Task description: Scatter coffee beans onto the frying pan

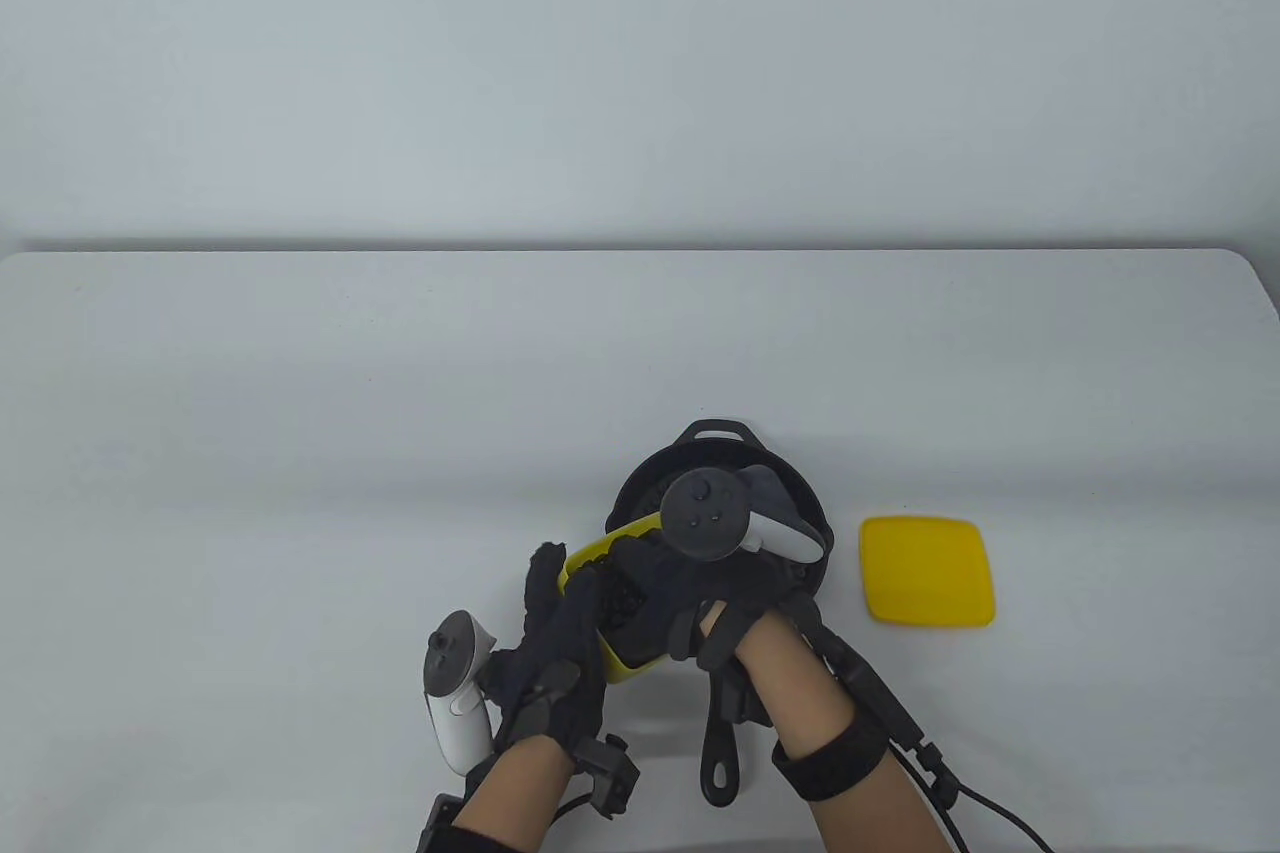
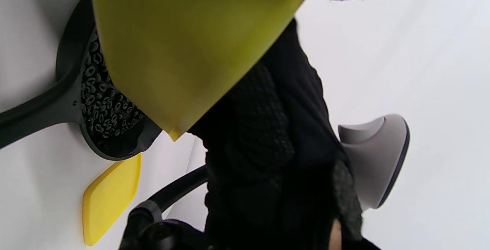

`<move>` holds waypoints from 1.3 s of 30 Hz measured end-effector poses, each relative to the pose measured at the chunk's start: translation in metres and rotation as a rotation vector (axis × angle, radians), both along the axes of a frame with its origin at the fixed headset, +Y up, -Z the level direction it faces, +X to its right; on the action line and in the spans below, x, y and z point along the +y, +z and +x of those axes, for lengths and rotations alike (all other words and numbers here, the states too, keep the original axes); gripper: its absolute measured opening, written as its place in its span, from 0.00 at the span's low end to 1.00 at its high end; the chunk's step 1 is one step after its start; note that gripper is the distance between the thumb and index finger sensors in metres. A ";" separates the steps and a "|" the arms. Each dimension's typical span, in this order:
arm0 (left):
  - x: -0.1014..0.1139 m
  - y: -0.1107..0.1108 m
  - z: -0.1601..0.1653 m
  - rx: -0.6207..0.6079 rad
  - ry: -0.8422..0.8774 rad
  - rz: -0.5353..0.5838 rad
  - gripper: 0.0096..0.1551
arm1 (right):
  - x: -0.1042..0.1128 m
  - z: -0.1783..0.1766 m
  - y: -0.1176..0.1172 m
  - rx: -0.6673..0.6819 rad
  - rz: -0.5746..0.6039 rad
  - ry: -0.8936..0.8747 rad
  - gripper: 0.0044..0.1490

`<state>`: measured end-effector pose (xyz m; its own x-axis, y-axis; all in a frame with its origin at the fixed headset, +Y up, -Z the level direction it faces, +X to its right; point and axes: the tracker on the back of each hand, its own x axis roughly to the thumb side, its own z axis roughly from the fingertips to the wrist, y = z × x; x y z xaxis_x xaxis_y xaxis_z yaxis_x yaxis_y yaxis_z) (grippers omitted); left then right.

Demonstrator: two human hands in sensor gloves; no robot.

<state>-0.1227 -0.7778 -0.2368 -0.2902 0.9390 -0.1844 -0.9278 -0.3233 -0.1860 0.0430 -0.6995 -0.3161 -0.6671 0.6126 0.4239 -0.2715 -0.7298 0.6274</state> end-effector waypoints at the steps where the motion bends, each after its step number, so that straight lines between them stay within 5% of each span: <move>1: 0.000 0.001 0.000 0.001 0.006 -0.006 0.48 | -0.003 -0.003 0.001 0.011 0.009 0.004 0.60; 6: -0.003 0.003 -0.003 -0.008 -0.001 -0.049 0.47 | -0.015 -0.021 0.007 0.039 0.008 -0.047 0.44; 12: -0.005 0.001 -0.004 -0.014 0.022 -0.051 0.47 | -0.017 -0.018 0.005 -0.092 0.010 -0.161 0.24; 34: -0.022 -0.007 0.001 -0.019 0.213 -0.174 0.48 | -0.016 0.067 -0.020 -0.591 -0.117 -0.728 0.22; 39: -0.021 -0.009 -0.006 0.032 0.235 -0.177 0.48 | -0.039 0.098 -0.028 -0.741 -0.161 -0.763 0.22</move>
<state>-0.1287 -0.7992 -0.2460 -0.5040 0.7996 -0.3265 -0.8284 -0.5545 -0.0794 0.1409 -0.7381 -0.3445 -0.1426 0.9884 -0.0515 -0.9724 -0.1302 0.1934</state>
